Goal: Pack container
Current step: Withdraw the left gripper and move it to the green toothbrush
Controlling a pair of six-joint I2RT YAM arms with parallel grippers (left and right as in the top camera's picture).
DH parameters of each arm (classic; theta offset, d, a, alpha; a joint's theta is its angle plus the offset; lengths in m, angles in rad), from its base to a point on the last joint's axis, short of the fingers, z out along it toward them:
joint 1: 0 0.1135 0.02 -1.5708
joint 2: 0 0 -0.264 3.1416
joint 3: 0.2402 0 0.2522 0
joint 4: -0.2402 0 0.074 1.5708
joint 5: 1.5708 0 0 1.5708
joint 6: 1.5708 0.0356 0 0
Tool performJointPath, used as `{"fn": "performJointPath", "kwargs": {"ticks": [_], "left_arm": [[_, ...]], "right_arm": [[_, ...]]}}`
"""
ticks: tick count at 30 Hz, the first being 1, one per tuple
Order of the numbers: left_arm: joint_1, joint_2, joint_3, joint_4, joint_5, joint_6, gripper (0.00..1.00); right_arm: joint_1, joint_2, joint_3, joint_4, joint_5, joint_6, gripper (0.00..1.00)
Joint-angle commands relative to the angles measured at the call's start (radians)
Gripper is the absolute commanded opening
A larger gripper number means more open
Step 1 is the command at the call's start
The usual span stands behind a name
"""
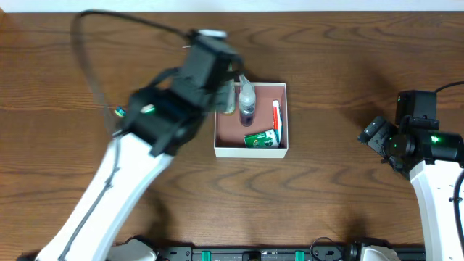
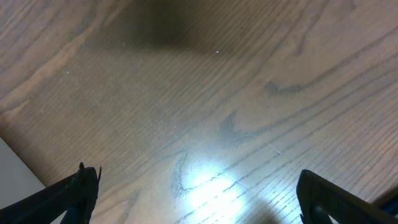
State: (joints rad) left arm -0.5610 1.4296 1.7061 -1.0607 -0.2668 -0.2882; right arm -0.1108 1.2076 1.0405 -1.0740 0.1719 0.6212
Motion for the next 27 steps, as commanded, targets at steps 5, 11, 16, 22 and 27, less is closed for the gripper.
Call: {"fn": "performJointPath", "kwargs": {"ticks": [5,11,16,22,27], "left_arm": [[0.205,-0.122,0.006,-0.196,-0.075,-0.064,0.59],[0.354,-0.115,-0.002,-0.274,-0.076,-0.092,0.65],[0.469,-0.062,-0.043,-0.285,-0.075,-0.092,0.75],[0.570,0.032,-0.088,-0.271,-0.076,-0.091,0.83],[0.634,0.123,-0.165,-0.127,-0.069,-0.132,0.94]], "right_arm": [[-0.010,0.002,0.006,0.000,0.004,0.014,0.99],[-0.010,0.002,0.006,0.000,0.004,0.014,0.99],[-0.010,0.002,0.006,0.000,0.004,0.014,0.99],[-0.010,0.002,0.006,0.000,0.004,0.014,0.99],[-0.010,0.002,0.006,0.000,0.004,0.014,0.99]]}}
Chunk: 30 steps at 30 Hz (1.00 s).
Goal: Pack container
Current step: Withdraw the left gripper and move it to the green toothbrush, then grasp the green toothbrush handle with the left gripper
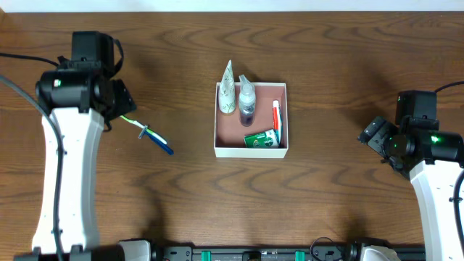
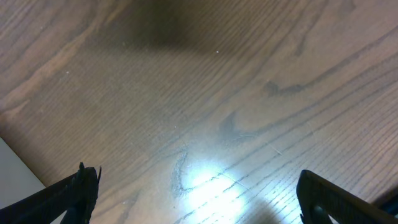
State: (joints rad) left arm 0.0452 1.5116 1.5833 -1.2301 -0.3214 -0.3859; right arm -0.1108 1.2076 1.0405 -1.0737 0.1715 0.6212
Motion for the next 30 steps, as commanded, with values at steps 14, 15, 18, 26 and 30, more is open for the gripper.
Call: {"fn": "performJointPath", "kwargs": {"ticks": [14,15,18,26,30], "left_arm": [[0.056,0.319,-0.238,0.444,0.214,-0.130,0.94],[0.056,0.335,-0.238,0.447,0.214,-0.143,0.94],[0.056,0.364,-0.238,0.451,0.214,-0.186,0.94],[0.056,0.390,-0.238,0.462,0.217,-0.335,0.93],[0.056,0.412,-0.238,0.493,0.217,-0.356,0.93]], "right_arm": [[-0.010,0.002,0.006,0.000,0.004,0.014,0.99],[-0.010,0.002,0.006,0.000,0.004,0.014,0.99],[-0.010,0.002,0.006,0.000,0.004,0.014,0.99],[-0.010,0.002,0.006,0.000,0.004,0.014,0.99],[-0.010,0.002,0.006,0.000,0.004,0.014,0.99]]}}
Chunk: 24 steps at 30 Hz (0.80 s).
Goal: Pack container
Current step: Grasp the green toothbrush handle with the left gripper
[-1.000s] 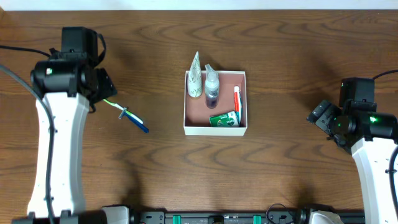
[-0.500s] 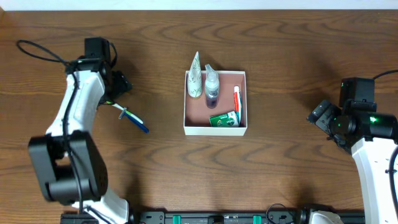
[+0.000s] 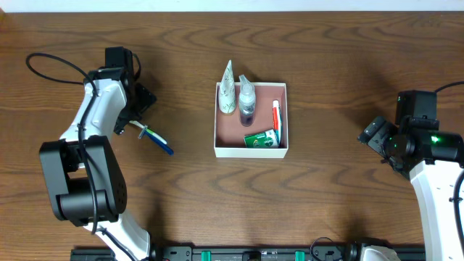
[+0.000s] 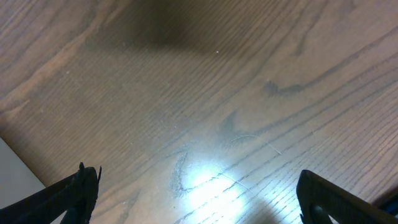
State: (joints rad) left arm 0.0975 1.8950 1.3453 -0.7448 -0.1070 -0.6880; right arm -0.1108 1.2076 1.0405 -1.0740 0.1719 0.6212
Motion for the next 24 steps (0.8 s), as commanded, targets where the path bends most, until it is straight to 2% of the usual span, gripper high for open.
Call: {"fn": "performJointPath", "kwargs": {"ticks": [1,19,21,24], "left_arm": [[0.004,0.038,0.000,0.016,0.002,-0.054,0.93],[0.004,0.183,-0.001,0.051,0.003,-0.055,0.93],[0.004,0.198,-0.001,0.051,0.014,-0.054,0.84],[0.003,0.220,-0.001,0.047,0.029,-0.054,0.59]], "right_arm": [[-0.010,0.002,0.006,0.000,0.004,0.014,0.99],[-0.010,0.002,0.006,0.000,0.004,0.014,0.99],[-0.010,0.002,0.006,0.000,0.004,0.014,0.99],[-0.010,0.002,0.006,0.000,0.004,0.014,0.99]]}}
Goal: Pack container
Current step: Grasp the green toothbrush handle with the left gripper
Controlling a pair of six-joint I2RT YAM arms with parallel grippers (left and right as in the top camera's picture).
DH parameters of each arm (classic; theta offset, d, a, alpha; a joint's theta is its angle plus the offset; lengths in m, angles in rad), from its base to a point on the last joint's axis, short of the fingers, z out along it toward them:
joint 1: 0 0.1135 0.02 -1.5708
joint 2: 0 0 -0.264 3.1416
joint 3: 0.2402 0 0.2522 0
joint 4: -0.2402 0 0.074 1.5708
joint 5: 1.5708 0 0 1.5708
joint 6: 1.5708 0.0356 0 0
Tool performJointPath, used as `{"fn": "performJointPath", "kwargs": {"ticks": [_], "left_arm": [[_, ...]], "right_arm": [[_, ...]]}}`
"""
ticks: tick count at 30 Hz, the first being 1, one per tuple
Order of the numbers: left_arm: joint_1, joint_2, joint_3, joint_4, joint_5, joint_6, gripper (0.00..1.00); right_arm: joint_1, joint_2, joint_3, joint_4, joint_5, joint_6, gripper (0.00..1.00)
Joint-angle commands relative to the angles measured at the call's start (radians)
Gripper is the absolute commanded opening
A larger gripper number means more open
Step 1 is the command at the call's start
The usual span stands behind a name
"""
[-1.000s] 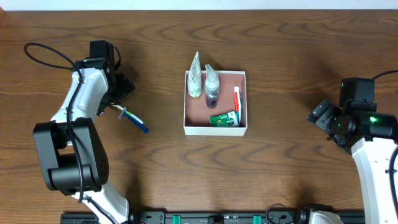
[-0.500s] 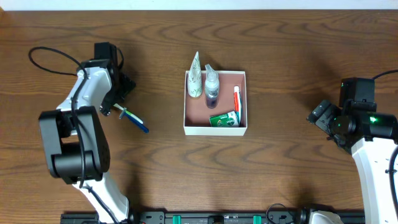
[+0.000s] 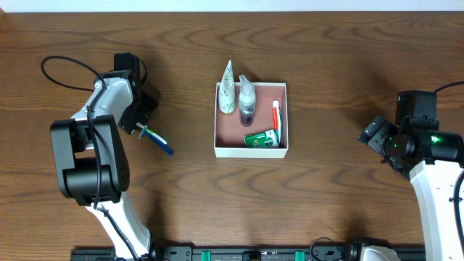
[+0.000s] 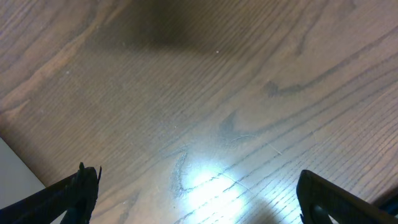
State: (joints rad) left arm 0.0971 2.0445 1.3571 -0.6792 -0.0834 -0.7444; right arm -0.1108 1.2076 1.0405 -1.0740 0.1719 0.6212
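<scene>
The white box [image 3: 217, 138] stands mid-table in the overhead view. It holds a white tube [image 3: 228, 88] leaning at its left wall, a small bottle of purple liquid [image 3: 247, 103], a red-and-white tube [image 3: 275, 114] and a green packet [image 3: 261, 138]. A toothbrush with a blue handle [image 3: 154, 136] lies on the table left of the box. My left gripper [image 3: 139, 116] is at its head end; whether its jaws are open or shut is hidden. My right gripper [image 4: 199, 202] stands open over bare wood at the far right, with nothing between its fingers.
A black cable [image 3: 69, 61] loops over the table behind the left arm. The right arm [image 3: 417, 141] sits near the right edge. A black rail [image 3: 254, 254] runs along the front edge.
The left arm has shifted a little to the right, its gripper staying at the toothbrush's head end. The toothbrush, the box's contents and the right arm have not moved.
First my left gripper hung over the box's back left corner. At the following moment the white tube leaned there and the left arm was back at the left, above the toothbrush. Since then the gripper has stayed at the toothbrush's head. The right arm has stayed still and open.
</scene>
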Motion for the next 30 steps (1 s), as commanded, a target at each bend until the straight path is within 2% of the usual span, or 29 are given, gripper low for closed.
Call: {"fn": "performJointPath", "kwargs": {"ticks": [1,3,9,10,11,23,30], "left_arm": [[0.002,0.077,-0.013,-0.019,0.008,0.002,0.48],[0.002,0.090,-0.013,-0.024,0.016,0.002,0.35],[0.002,0.127,-0.014,-0.045,0.032,0.003,0.19],[0.002,0.128,-0.015,-0.045,0.032,0.012,0.08],[0.002,0.128,-0.015,-0.046,0.032,0.027,0.06],[0.003,0.108,0.003,-0.059,0.034,0.150,0.06],[0.003,-0.004,0.070,-0.101,0.051,0.289,0.06]], "right_arm": [[-0.010,0.002,0.006,0.000,0.004,0.014,0.99],[-0.010,0.002,0.006,0.000,0.004,0.014,0.99],[-0.010,0.002,0.006,0.000,0.004,0.014,0.99],[-0.010,0.002,0.006,0.000,0.004,0.014,0.99],[-0.010,0.002,0.006,0.000,0.004,0.014,0.99],[-0.010,0.002,0.006,0.000,0.004,0.014,0.99],[-0.010,0.002,0.006,0.000,0.004,0.014,0.99]]}}
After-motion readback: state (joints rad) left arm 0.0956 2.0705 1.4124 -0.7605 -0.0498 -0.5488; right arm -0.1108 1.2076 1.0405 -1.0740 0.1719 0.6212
